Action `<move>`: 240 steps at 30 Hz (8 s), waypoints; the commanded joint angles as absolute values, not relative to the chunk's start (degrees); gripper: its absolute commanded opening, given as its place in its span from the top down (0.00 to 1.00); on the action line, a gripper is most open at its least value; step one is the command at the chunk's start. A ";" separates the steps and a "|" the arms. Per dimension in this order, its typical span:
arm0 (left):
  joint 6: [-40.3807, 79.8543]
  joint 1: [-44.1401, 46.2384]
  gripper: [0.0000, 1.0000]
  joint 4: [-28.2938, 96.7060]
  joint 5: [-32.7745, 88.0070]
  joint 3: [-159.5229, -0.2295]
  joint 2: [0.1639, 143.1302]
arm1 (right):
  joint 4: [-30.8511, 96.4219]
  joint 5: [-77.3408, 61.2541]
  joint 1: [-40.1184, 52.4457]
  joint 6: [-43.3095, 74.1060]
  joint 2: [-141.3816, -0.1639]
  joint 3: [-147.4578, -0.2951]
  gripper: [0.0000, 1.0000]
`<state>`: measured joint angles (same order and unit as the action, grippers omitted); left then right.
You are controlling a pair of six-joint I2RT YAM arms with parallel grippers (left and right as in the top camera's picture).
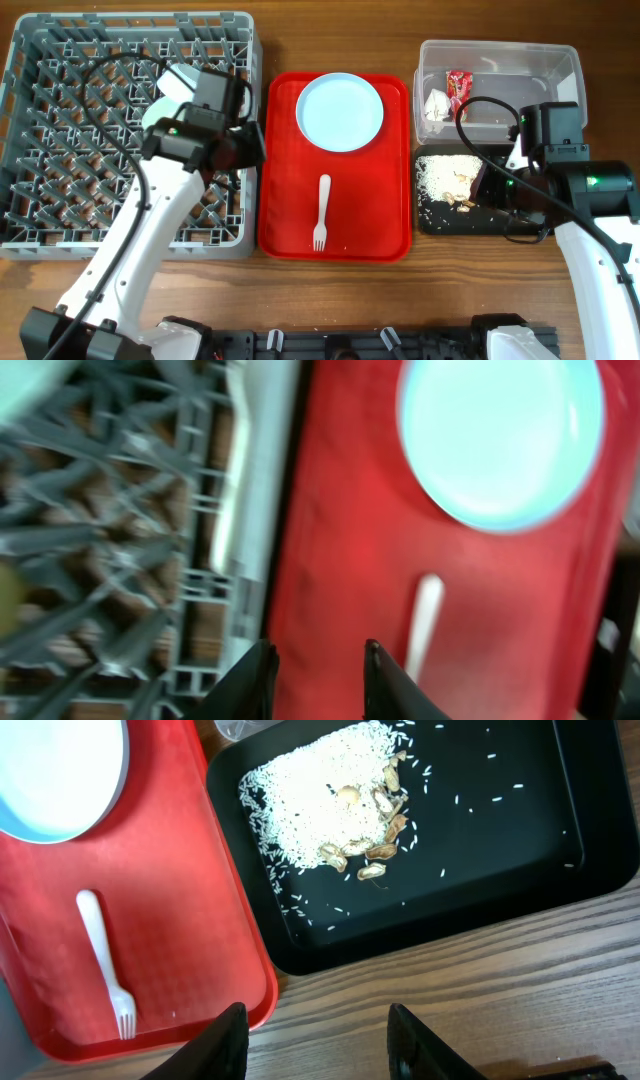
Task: Sort waste into correct bins and load items into the dishwasher rack
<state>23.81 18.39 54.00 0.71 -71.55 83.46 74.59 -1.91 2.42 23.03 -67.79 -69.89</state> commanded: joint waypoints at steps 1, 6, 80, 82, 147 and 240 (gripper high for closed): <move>25.34 23.35 0.67 54.33 4.91 -69.67 85.23 | 74.65 -2.55 2.22 22.50 -67.29 -70.43 0.55; 32.03 30.35 0.58 52.97 4.91 -64.38 90.11 | 74.65 -2.57 2.22 22.52 -67.29 -70.43 0.54; 15.18 12.53 0.65 45.67 -5.45 -68.93 84.71 | 75.68 -2.52 2.22 22.04 -67.29 -70.43 0.54; 15.20 12.53 0.65 45.65 -3.33 -68.93 82.91 | 75.70 -2.52 2.22 22.02 -67.29 -70.43 0.54; 9.43 39.33 0.96 22.13 4.01 -71.72 113.12 | 74.74 -2.55 2.22 20.99 -67.29 -70.39 0.54; 11.16 -7.79 0.00 65.25 8.91 -56.53 34.41 | 60.23 -8.25 2.22 12.40 -41.39 -59.59 0.00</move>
